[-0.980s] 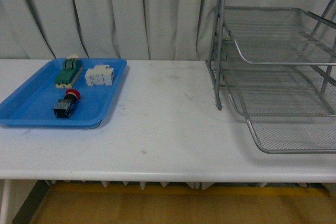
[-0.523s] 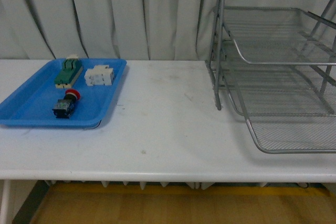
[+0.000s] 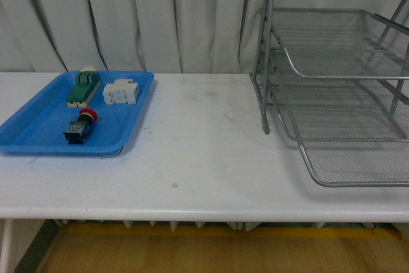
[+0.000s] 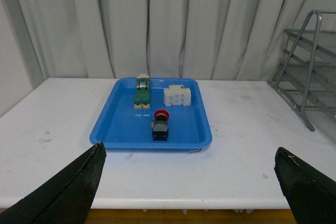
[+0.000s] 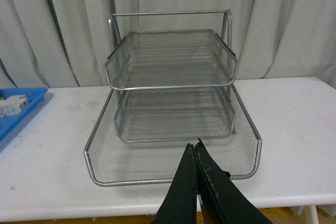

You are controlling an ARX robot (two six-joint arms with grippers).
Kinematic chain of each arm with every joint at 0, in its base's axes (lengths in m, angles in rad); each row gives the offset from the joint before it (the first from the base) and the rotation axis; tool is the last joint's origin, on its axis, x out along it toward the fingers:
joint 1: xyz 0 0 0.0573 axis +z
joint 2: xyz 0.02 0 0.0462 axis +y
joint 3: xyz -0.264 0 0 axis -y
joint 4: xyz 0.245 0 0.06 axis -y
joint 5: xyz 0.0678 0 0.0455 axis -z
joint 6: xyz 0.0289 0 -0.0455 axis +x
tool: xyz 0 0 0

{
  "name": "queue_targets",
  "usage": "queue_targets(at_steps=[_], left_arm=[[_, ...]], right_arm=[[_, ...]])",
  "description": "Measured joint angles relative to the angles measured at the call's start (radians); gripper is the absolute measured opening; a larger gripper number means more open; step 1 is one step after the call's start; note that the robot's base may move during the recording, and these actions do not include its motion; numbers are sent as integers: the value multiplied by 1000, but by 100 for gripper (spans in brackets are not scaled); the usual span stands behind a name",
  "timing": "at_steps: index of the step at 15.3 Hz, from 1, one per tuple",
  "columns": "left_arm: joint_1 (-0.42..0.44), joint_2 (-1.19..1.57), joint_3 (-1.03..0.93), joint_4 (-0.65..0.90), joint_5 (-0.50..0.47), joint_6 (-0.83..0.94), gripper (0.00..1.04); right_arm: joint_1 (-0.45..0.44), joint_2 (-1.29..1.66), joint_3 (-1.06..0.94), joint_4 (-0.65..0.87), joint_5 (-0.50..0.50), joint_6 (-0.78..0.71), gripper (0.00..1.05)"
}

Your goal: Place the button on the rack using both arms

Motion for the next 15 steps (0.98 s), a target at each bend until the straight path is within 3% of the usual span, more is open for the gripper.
queue_targets(at_steps=[7,9,11,14,15], left_arm=[[0,0,0,0,0,0,98],[0,0,0,0,-1,0,98],[0,0,0,0,0,0,98],[0,0,0,-2,-1,0,98],[-44,83,57,-155,-94,10,98]], right_arm=[[0,-132,0,-130,0,0,2],[0,-287,1,-312,0,0,2],[0,-302,1,-314,0,-2,3],[0,-303,1,-309,0,-3,18],[0,-304,1,-311,2,-3,30]])
